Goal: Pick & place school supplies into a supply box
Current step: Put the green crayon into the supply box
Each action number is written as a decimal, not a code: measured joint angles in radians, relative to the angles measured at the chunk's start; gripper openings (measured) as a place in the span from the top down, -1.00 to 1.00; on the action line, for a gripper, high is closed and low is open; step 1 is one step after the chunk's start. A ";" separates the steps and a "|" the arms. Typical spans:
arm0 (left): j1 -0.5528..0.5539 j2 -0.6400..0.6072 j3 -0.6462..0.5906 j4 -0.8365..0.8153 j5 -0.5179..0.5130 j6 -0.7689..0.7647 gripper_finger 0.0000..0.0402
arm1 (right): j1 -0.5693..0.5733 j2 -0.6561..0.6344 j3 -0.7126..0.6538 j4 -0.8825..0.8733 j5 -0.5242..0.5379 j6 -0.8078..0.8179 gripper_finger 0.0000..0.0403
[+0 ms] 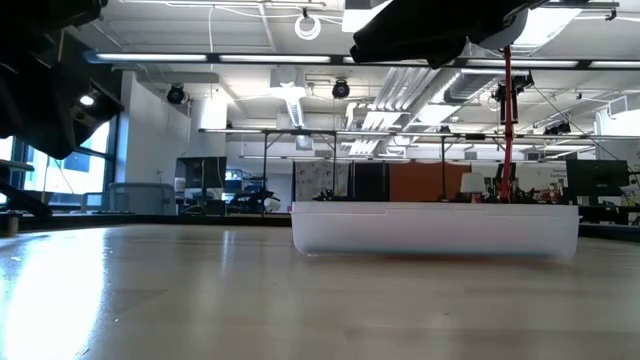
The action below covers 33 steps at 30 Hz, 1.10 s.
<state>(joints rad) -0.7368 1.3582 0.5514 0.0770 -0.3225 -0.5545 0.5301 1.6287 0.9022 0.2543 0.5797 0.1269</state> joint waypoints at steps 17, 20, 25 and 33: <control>-0.002 0.001 0.000 -0.023 -0.111 -0.070 0.13 | 0.000 0.001 0.000 -0.003 0.008 0.003 0.53; -0.002 0.001 0.000 -0.035 -0.110 -0.047 0.13 | 0.000 0.001 0.000 -0.003 0.008 0.003 0.53; -0.002 0.001 0.001 -0.089 -0.129 -0.083 0.13 | -0.001 0.001 0.000 -0.002 0.015 0.003 0.53; -0.003 0.001 0.001 -0.150 0.095 -0.041 0.13 | -0.004 0.001 0.000 -0.002 0.015 0.003 0.53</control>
<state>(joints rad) -0.7393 1.3594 0.5526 -0.0726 -0.2272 -0.5958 0.5262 1.6295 0.9020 0.2520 0.5945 0.1303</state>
